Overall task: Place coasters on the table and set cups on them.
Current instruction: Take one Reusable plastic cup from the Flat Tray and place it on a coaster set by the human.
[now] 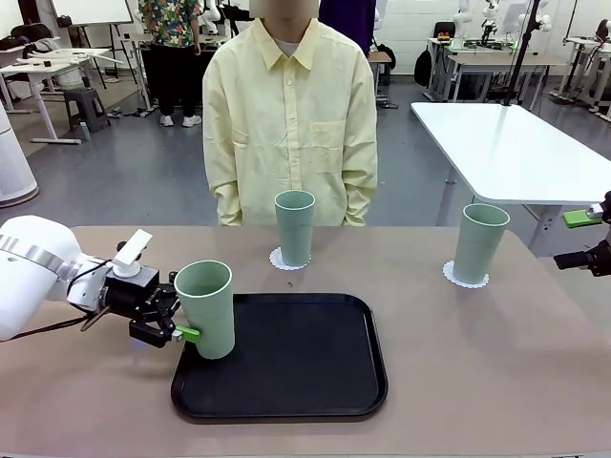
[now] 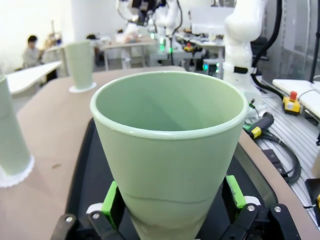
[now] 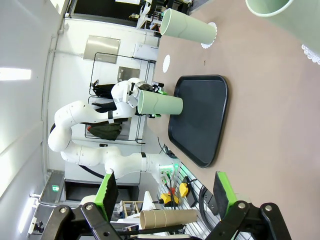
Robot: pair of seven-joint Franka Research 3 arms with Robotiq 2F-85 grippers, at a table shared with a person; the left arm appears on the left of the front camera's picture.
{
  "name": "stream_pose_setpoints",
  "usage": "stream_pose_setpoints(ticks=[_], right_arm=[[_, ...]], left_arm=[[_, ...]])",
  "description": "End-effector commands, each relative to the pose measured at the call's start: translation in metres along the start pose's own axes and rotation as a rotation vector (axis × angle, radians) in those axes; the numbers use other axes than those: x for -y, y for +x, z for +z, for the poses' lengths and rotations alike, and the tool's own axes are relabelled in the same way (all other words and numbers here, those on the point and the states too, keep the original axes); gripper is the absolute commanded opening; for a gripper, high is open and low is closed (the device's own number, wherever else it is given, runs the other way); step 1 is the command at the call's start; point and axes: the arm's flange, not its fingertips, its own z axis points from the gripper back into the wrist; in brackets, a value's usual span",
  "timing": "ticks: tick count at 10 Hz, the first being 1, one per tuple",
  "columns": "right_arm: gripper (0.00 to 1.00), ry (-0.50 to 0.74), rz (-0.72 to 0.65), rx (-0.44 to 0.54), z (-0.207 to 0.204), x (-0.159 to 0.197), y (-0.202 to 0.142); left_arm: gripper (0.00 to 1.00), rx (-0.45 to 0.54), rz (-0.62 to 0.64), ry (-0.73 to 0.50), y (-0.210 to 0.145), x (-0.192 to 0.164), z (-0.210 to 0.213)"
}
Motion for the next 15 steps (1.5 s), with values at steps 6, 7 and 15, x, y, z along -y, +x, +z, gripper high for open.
stream_pose_setpoints(ticks=[6,7,15], right_arm=[[1.0,0.013,0.008,0.005,0.0,-0.002,-0.002],[1.0,0.013,0.008,0.005,0.0,-0.002,-0.002],[1.0,0.013,0.008,0.005,0.0,-0.002,-0.002]], left_arm=[[1.0,-0.008,-0.039,0.011,-0.007,-0.014,-0.025],[1.0,-0.005,-0.047,0.007,-0.007,-0.014,-0.024],[0.25,-0.005,-0.031,0.016,0.0,-0.009,-0.017]])
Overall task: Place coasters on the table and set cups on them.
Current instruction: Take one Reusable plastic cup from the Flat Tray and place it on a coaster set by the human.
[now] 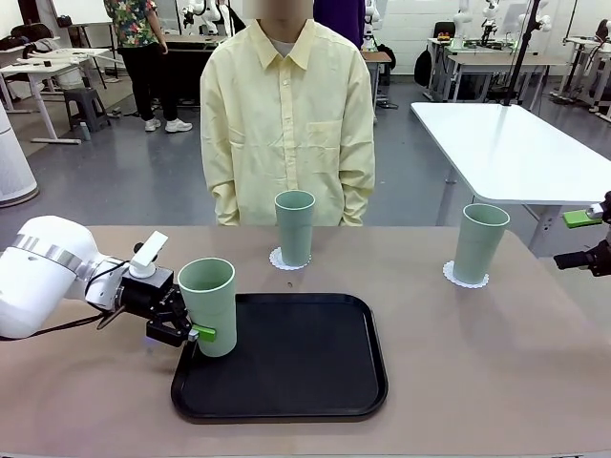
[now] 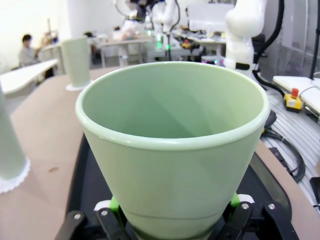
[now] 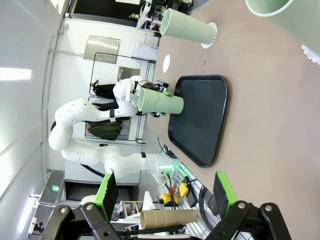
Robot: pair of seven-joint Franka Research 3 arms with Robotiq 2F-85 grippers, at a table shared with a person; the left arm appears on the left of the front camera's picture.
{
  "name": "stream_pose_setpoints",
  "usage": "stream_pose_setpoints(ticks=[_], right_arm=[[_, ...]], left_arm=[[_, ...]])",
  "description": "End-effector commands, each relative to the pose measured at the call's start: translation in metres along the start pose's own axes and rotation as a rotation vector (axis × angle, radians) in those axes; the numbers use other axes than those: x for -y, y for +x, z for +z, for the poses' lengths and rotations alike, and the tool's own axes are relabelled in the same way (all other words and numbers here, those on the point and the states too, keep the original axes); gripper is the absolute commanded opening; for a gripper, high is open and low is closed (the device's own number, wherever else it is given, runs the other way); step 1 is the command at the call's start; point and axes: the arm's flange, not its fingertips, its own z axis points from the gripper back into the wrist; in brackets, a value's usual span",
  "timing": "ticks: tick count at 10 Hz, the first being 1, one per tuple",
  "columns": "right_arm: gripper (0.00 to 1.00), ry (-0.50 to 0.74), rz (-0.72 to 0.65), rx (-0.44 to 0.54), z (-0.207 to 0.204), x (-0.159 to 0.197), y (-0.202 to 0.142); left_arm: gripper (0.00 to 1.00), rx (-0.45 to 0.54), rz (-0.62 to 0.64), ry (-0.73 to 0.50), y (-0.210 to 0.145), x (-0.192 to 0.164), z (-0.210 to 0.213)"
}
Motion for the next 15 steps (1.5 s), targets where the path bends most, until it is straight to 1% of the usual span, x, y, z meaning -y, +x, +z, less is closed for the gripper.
stream_pose_setpoints(ticks=[1,2,3,5,6,7,8,10,11,12,13,15], right_arm=[[1.0,0.013,0.008,0.005,0.0,-0.002,-0.002],[1.0,0.013,0.008,0.005,0.0,-0.002,-0.002],[1.0,0.013,0.008,0.005,0.0,-0.002,-0.002],[1.0,0.013,0.008,0.005,0.0,-0.002,-0.002],[1.0,0.013,0.008,0.005,0.0,-0.002,-0.002],[1.0,0.013,0.008,0.005,0.0,-0.002,-0.002],[1.0,0.013,0.008,0.005,0.0,-0.002,-0.002],[1.0,0.013,0.008,0.005,0.0,-0.002,-0.002],[1.0,0.013,0.008,0.005,0.0,-0.002,-0.002],[1.0,0.013,0.008,0.005,0.0,-0.002,-0.002],[1.0,0.013,0.008,0.005,0.0,-0.002,-0.002],[1.0,0.013,0.008,0.005,0.0,-0.002,-0.002]], left_arm=[[0.65,-0.004,-0.007,0.041,0.013,0.009,0.004],[0.65,-0.028,0.054,0.057,0.038,0.015,0.013],[0.65,-0.043,0.087,0.089,0.078,0.024,0.03],[0.65,-0.055,0.066,0.161,0.145,0.028,0.066],[0.65,-0.06,0.066,0.194,0.172,0.031,0.08],[0.65,-0.059,0.058,0.207,0.188,0.035,0.089],[0.65,-0.058,0.065,0.215,0.197,0.038,0.094],[0.65,-0.081,0.075,0.19,0.199,0.045,0.095],[0.65,-0.056,0.048,0.235,0.208,0.037,0.098],[0.65,-0.056,0.048,0.235,0.208,0.037,0.098],[0.85,-0.069,0.054,0.222,0.204,0.04,0.097],[0.85,-0.043,0.08,0.315,0.174,0.01,0.169]])
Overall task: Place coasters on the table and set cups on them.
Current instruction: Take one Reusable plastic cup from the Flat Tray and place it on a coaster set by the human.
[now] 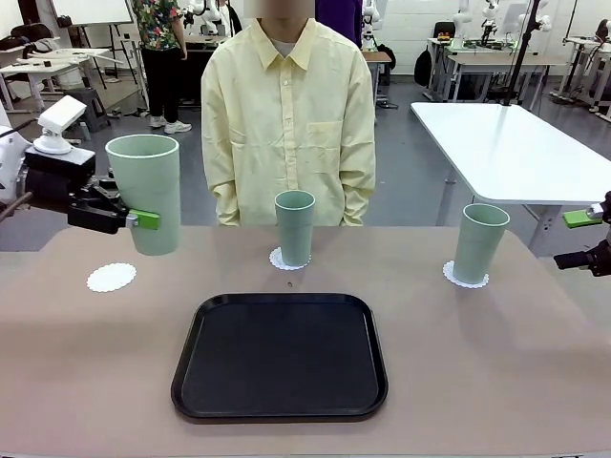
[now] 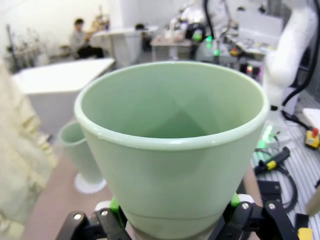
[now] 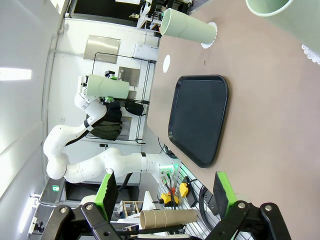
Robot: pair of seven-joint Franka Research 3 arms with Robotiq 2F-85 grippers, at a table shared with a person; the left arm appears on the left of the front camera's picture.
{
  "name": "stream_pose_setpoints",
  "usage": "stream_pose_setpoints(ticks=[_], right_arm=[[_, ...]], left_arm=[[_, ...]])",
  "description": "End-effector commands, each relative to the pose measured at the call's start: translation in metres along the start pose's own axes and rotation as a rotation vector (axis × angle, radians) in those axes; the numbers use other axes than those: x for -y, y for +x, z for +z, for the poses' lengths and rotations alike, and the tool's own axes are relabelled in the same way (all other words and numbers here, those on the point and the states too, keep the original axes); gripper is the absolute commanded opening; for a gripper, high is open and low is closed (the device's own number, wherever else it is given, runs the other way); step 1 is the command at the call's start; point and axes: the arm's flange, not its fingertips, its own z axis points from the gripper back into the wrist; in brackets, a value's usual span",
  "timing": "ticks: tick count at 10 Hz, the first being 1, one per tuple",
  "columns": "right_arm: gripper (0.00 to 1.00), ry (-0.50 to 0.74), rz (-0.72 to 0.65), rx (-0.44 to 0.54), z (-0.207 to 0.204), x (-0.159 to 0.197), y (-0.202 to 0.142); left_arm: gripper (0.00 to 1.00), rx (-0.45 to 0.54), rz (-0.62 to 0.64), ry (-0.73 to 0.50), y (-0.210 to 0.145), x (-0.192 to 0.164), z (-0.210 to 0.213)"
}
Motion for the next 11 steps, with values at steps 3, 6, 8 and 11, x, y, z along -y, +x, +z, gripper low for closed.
stream_pose_setpoints(ticks=[3,6,8,11], right_arm=[[1.0,0.013,0.009,0.005,0.0,-0.002,-0.002],[1.0,0.013,0.009,0.005,0.0,-0.002,-0.002],[1.0,0.013,0.009,0.005,0.0,-0.002,-0.002],[1.0,0.013,0.009,0.005,0.0,-0.002,-0.002]], left_arm=[[0.85,0.022,0.034,0.077,-0.039,-0.057,0.09],[0.85,0.019,0.017,0.178,-0.064,-0.063,0.138],[0.85,0.022,0.014,0.235,-0.077,-0.064,0.159],[0.85,0.028,0.01,0.289,-0.084,-0.066,0.172]])
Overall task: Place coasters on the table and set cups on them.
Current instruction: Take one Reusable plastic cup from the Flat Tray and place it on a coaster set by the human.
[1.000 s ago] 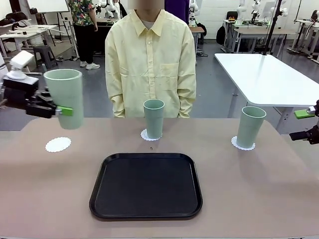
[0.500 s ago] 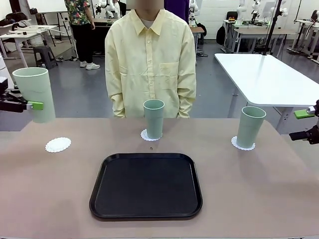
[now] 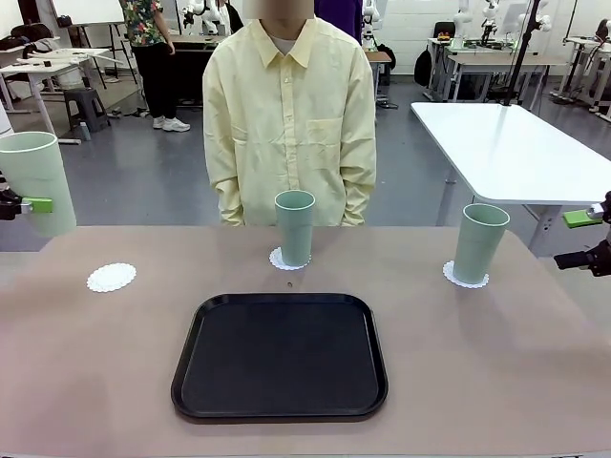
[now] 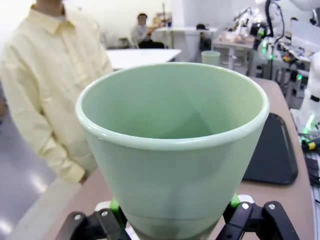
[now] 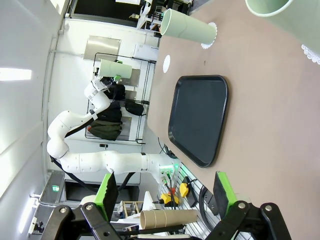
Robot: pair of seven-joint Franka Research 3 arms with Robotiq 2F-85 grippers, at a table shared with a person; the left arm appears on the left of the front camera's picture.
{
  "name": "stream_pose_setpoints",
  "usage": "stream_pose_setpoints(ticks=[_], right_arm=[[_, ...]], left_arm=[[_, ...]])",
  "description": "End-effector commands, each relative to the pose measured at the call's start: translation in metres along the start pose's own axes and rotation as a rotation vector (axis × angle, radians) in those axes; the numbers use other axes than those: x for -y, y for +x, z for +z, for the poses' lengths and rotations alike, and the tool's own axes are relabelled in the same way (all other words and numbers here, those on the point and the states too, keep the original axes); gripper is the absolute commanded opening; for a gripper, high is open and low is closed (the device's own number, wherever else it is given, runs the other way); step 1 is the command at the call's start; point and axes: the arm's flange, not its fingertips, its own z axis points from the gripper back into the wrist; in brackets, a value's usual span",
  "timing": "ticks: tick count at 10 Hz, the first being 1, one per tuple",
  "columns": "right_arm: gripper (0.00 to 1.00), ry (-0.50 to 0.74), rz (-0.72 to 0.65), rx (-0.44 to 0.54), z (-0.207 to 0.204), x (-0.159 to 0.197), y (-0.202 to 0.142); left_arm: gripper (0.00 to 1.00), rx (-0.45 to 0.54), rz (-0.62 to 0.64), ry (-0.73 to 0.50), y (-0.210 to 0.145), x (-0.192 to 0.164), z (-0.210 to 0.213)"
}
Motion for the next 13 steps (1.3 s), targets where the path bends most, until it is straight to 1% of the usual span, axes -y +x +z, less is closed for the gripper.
stream_pose_setpoints(ticks=[1,2,3,4,8,9,11,12,13], right_arm=[[1.0,0.012,0.009,0.004,0.0,-0.002,-0.002],[1.0,0.012,0.009,0.004,0.0,-0.002,-0.002],[1.0,0.012,0.009,0.004,0.0,-0.002,-0.002],[1.0,0.012,0.009,0.004,0.0,-0.002,-0.002],[1.0,0.012,0.009,0.004,0.0,-0.002,-0.002],[1.0,0.012,0.009,0.004,0.0,-0.002,-0.002],[1.0,0.012,0.009,0.004,0.0,-0.002,-0.002],[1.0,0.012,0.009,0.004,0.0,-0.002,-0.002],[1.0,0.012,0.009,0.004,0.0,-0.002,-0.002]], left_arm=[[0.85,0.018,-0.022,0.039,-0.003,-0.007,-0.004],[0.85,0.034,-0.014,0.052,-0.003,-0.006,-0.007],[0.85,0.048,0.035,0.105,0.004,0.003,-0.015],[0.85,0.011,0.008,0.022,-0.003,-0.003,-0.001],[0.85,0.011,0.008,0.022,-0.003,-0.003,-0.001],[0.85,0.015,0.019,0.037,-0.005,-0.003,-0.005],[0.85,0.037,0.095,-0.046,-0.028,-0.03,-0.027],[0.85,0.027,0.099,-0.071,-0.038,-0.038,-0.033],[0.85,0.04,0.105,-0.095,-0.047,-0.039,-0.039]])
